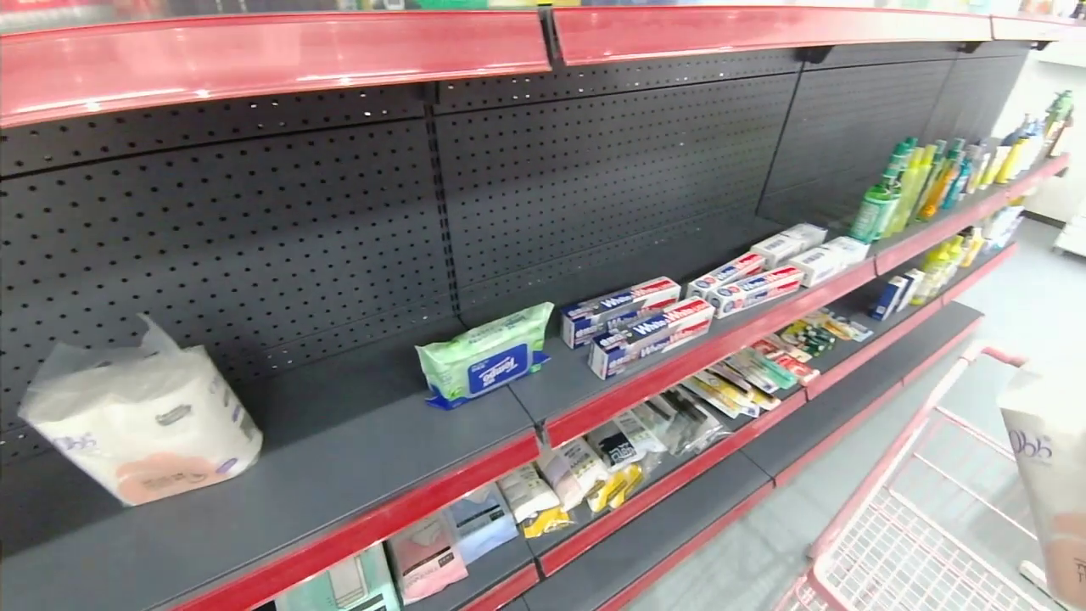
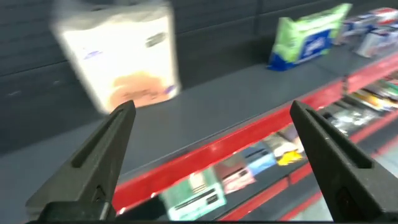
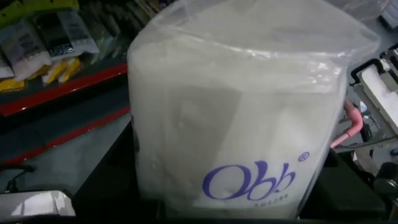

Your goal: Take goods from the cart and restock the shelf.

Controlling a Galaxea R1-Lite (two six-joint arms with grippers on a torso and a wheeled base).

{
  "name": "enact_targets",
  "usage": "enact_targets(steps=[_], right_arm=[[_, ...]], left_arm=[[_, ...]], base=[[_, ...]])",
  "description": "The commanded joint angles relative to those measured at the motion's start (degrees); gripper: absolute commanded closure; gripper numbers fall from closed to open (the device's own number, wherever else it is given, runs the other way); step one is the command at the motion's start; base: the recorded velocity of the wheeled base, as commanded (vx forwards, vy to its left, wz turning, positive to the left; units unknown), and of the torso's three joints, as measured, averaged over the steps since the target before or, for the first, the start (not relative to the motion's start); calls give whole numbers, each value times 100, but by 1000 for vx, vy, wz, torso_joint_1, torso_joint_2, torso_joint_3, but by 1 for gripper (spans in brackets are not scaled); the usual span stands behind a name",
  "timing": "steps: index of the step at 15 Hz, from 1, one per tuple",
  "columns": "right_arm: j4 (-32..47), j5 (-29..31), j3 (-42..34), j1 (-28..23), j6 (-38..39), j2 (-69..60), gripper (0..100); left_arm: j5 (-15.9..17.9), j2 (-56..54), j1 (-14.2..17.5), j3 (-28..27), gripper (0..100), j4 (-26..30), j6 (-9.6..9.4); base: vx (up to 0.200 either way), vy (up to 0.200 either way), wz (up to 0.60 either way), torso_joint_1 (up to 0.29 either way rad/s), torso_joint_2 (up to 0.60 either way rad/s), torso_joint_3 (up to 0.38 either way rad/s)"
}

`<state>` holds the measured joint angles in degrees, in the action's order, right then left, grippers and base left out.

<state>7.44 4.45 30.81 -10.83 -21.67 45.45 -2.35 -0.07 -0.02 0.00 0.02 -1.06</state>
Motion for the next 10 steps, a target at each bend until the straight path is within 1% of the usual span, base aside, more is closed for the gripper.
enact_targets(steps=[1, 3, 6, 10], right_arm=[[3, -6, -22, 72, -3, -1, 100], [-32, 3, -75, 204, 5, -18, 100], [-120, -6, -119, 221, -30, -36, 100], [-199, 3, -119, 212, -21, -36, 100]], left_arm=[[-2, 7, 2, 0, 0, -2, 1], [-2, 7, 2, 0, 0, -2, 1], [-2, 7, 2, 0, 0, -2, 1], [-2, 7, 2, 0, 0, -2, 1]], base=[[0, 0, 600, 2, -7, 7], [0, 0, 600, -2, -2, 2], [0, 0, 600, 2, 4, 2], [0, 0, 0, 0, 0, 0]])
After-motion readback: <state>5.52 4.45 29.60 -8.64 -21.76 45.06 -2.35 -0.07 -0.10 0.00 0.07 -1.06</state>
